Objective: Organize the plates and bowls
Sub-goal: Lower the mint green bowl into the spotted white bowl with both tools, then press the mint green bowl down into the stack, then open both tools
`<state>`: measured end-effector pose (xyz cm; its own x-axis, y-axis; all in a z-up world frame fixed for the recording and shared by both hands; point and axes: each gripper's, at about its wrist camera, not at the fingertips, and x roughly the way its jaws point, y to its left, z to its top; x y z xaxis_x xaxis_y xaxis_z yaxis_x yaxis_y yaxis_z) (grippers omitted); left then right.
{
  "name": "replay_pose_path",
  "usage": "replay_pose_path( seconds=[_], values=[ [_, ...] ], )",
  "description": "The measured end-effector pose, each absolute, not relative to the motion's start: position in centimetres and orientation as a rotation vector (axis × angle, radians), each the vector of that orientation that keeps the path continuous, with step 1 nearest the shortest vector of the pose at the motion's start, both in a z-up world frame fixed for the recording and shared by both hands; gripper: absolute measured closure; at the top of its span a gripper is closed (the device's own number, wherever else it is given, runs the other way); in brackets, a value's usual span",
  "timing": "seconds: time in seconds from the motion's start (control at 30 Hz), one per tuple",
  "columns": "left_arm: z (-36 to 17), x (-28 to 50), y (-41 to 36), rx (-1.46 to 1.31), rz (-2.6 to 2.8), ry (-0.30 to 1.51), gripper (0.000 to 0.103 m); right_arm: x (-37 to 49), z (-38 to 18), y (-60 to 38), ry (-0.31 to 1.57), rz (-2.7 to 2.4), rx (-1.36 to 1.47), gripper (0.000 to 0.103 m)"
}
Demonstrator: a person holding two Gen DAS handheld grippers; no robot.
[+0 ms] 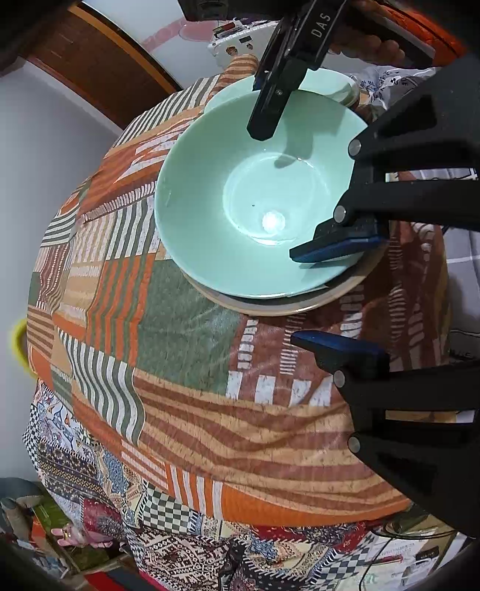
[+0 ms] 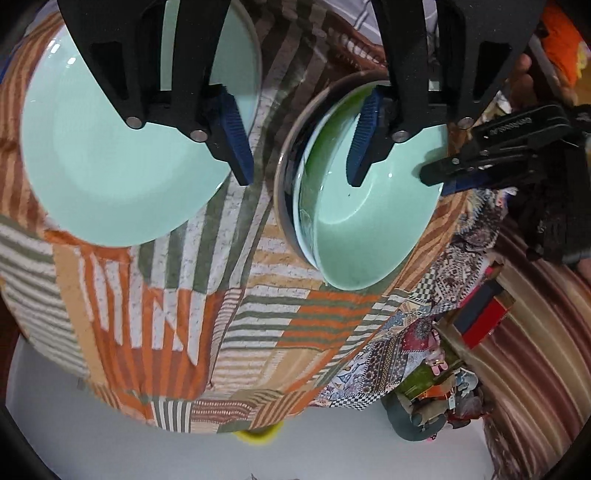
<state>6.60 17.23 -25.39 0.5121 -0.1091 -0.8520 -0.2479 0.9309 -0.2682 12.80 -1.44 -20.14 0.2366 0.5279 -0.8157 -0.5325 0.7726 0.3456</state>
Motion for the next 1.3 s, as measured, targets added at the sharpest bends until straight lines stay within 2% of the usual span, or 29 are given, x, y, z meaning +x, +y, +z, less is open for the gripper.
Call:
replay_pose_path(
  seconds=[0.13, 0.3, 0.57, 1.0, 1.3],
  values=[
    [-26.0, 7.1, 17.2, -0.388, 0.068, 1.045, 0.066, 13.1, -20.7, -1.5, 1.142, 0.745, 0.032, 0.068],
    [-26.8, 7.8, 16.9, -0.41, 0.033, 1.053, 0.073, 13.0, -21.0, -1.5, 1.129, 0.743, 0.026, 0.069],
    [-26.4, 7.8, 16.5, -0.393, 0.054, 1.051, 0.073, 13.0, -20.8, -1.2, 1.12, 0.725, -0.014, 0.069],
    [-24.1, 6.4, 15.9, -0.393, 0.064, 1.011, 0.073, 12.8, -20.3, -1.8, 1.14, 0.717, 0.012, 0.07],
    [-20.3, 4.9, 15.0, -0.366, 0.077, 0.935, 0.073, 11.8, -18.1, -2.7, 1.089, 0.74, 0.035, 0.07]
  ],
)
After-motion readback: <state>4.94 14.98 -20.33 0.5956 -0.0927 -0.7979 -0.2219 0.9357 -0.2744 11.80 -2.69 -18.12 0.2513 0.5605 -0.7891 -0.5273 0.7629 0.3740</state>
